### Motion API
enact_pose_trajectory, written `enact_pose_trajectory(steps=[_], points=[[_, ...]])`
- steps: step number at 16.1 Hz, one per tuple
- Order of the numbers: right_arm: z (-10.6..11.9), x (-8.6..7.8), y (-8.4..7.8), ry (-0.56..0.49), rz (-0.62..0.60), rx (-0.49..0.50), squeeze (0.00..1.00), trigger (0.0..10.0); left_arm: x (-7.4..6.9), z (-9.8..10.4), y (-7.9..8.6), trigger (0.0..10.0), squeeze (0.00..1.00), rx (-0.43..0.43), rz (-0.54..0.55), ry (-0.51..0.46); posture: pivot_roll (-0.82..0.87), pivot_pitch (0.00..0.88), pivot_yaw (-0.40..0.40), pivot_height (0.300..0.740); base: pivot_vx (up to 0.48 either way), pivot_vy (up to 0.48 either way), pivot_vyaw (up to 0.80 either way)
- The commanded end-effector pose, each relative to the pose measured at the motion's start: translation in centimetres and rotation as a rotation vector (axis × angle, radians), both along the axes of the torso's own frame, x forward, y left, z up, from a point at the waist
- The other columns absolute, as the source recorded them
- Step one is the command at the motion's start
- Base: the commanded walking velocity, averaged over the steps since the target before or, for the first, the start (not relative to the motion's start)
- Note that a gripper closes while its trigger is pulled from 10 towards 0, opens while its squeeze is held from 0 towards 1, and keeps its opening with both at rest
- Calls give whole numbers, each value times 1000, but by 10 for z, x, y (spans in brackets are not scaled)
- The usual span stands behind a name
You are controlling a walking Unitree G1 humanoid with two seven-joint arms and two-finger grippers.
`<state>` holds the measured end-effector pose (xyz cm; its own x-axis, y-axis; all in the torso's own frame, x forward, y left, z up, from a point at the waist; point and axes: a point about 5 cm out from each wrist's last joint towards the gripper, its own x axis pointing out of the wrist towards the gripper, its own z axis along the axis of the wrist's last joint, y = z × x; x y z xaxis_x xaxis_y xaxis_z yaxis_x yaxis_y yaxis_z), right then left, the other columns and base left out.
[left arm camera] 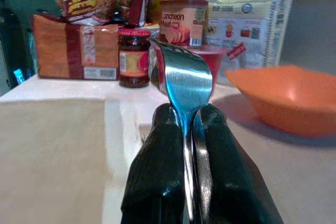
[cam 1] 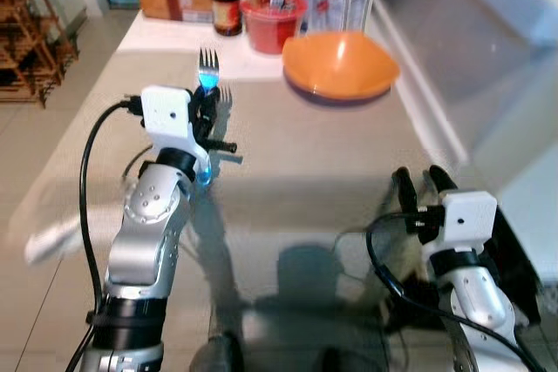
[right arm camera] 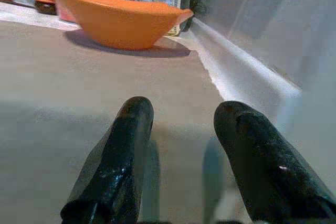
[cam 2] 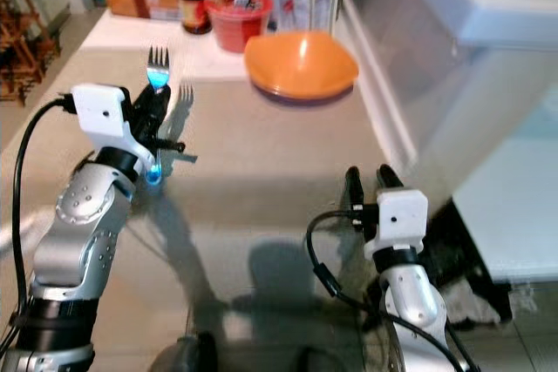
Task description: Setting the table
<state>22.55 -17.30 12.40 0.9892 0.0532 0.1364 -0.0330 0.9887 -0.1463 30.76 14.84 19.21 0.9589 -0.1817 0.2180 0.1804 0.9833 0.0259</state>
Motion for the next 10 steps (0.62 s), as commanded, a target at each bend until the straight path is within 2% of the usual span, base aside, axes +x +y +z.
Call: enact_pose_trajectory(steps=[1,5,10], points=[[-2,-2,-2,6,-7,10,0,10000,0,5,-3,0,0,21,-24,-29,-100,14,-9,740,0,0,0],[-4,-2,-2,11,-5,5,0,10000,-3,7,-9,0,0,19,-59,-44,-100,15,-9,740,0,0,0],[-6,-1,-3,14,-9,-1,0,10000,-6,3,-20,0,0,17,-104,-42,-106,9,-5,740,0,-480,0]])
